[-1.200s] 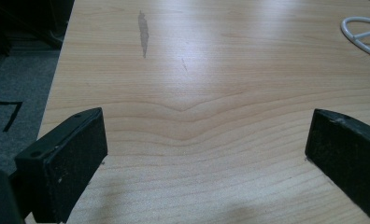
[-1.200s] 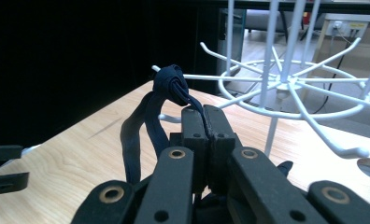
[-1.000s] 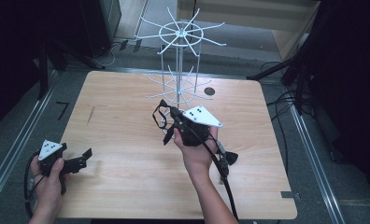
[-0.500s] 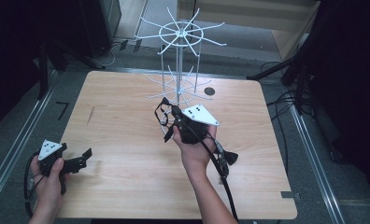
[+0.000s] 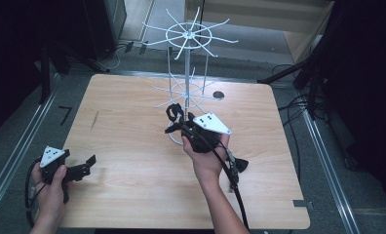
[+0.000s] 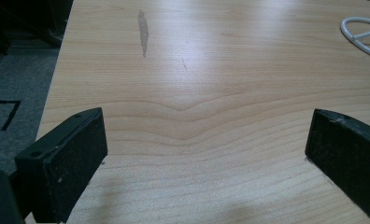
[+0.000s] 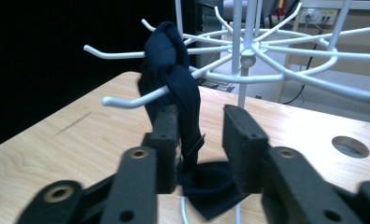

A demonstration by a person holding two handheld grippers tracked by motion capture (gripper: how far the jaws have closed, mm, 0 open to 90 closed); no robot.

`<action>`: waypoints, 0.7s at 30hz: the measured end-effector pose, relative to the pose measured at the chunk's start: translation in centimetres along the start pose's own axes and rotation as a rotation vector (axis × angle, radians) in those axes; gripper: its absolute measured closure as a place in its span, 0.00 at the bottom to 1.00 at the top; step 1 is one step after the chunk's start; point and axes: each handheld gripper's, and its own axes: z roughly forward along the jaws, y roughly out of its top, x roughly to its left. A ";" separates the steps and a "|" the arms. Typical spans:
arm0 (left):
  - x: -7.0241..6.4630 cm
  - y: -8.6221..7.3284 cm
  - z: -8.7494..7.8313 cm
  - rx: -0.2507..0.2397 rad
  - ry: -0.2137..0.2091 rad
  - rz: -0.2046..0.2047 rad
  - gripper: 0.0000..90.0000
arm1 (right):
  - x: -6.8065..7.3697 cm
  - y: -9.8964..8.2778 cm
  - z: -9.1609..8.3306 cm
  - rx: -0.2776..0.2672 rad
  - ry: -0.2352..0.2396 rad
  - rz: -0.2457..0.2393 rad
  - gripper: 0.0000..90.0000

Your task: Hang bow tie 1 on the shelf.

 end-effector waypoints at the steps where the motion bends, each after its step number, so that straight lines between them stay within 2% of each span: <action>1: 0.0 0.0 0.0 0.000 0.000 0.000 0.00 | 0.0 0.0 0.0 0.000 0.000 0.000 0.69; 2: 0.0 0.0 0.0 0.000 0.000 0.000 0.00 | -0.1 -0.1 -0.1 0.002 0.010 0.001 0.64; 3: 0.0 0.0 0.0 0.002 -0.001 0.000 0.00 | -0.1 -0.1 -0.1 0.002 0.010 0.001 0.64; 8: 0.0 0.0 0.0 0.002 0.000 0.002 0.00 | -0.8 -0.8 -0.9 0.004 0.045 -0.002 0.49; 15: 0.0 0.0 0.0 0.005 -0.002 0.003 0.00 | -1.4 -1.5 -2.0 -0.001 0.074 -0.007 0.42; 21: 0.0 0.0 0.0 0.007 -0.002 0.001 0.00 | -2.1 -2.3 -3.4 -0.003 0.104 -0.035 0.39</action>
